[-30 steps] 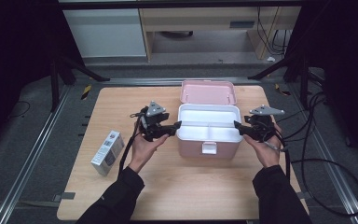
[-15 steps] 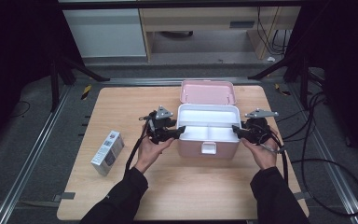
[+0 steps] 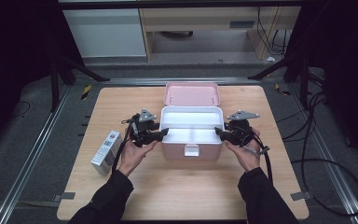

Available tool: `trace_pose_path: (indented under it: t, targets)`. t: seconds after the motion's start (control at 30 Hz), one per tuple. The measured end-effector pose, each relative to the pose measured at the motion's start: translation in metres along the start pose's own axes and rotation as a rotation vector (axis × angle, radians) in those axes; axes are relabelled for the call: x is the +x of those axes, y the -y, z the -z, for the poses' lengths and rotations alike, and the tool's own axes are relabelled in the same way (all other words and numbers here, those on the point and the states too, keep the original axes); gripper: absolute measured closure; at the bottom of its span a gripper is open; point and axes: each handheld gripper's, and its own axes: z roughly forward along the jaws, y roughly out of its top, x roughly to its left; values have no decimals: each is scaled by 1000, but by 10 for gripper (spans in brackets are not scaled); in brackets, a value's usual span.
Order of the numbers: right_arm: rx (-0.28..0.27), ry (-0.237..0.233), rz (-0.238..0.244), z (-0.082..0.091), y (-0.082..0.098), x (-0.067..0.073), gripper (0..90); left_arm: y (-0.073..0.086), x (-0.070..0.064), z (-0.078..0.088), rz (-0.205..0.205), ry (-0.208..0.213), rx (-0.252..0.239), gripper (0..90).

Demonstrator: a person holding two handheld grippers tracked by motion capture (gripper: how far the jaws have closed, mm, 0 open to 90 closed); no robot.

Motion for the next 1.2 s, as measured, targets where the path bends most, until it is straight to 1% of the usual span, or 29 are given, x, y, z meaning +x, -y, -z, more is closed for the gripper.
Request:
trace_pose_path:
  t: [0.2,0.3,0.33,0.4,0.47,0.5,0.53,0.57,0.63,0.67,0.7,0.73,0.77,0.8,0.83,0.87,0.9,0.93,0.97,1.03,1.07,1.13,1.17,1.2]
  targets:
    - [-7,-17,7,-5,-2,13,579,8,5,11,2,-17,4,547]
    - [-6,-17,11,-5,-3,18,578,9,7,13,8,-14,2,551]
    - [-5,-17,8,-5,-3,19,578,9,8,13,1,-25,5,553]
    - [0,-17,1,-5,-3,22,578,9,8,13,3,-35,3,554]
    - [0,-18,5,-5,-3,23,578,11,9,11,-8,-48,24,558]
    - [0,-18,5,-5,-3,23,578,11,9,11,-8,-48,24,563]
    - [0,-21,5,-5,-3,24,578,12,9,10,0,-47,14,563]
    - [0,-21,4,-6,-4,24,578,13,10,11,1,-38,14,561]
    - [1,-22,3,-6,-4,24,578,12,10,10,1,-37,14,560]
    - [3,-23,4,-5,-4,24,571,12,10,11,-10,-39,16,556]
    - [-8,-21,36,-3,-5,23,547,11,10,14,-28,-37,2,541]
    - [-8,-21,36,-3,-5,23,547,11,10,14,-28,-37,2,529]
    - [-35,-19,40,2,-8,21,500,8,11,20,-40,-40,-14,518]
    - [-49,-18,42,5,-10,20,481,6,12,23,-40,-40,-26,500]
    - [-74,-17,44,9,-12,18,465,5,14,27,-41,-30,-45,487]
    - [-74,-17,44,9,-12,18,465,5,14,27,-41,-30,-45,462]
    - [-93,-18,44,13,-13,15,455,3,17,31,-43,-29,-56,462]
    - [-120,-30,42,19,-17,9,422,1,18,35,-49,-36,-69,439]
    - [-131,-44,48,22,-17,6,415,-2,23,41,-65,-33,-94,417]
    - [-135,-48,52,24,-18,4,413,-3,25,43,-73,-34,-102,408]
    - [-143,-59,65,28,-19,-2,397,-4,28,45,-88,-34,-105,414]
    - [-136,-66,73,29,-20,-5,389,-5,32,46,-114,-17,-95,421]
    - [-133,-57,98,30,-22,-9,384,-5,35,47,-138,-20,-109,419]
    - [-130,-51,105,31,-23,-11,384,-5,35,47,-138,-20,-109,418]
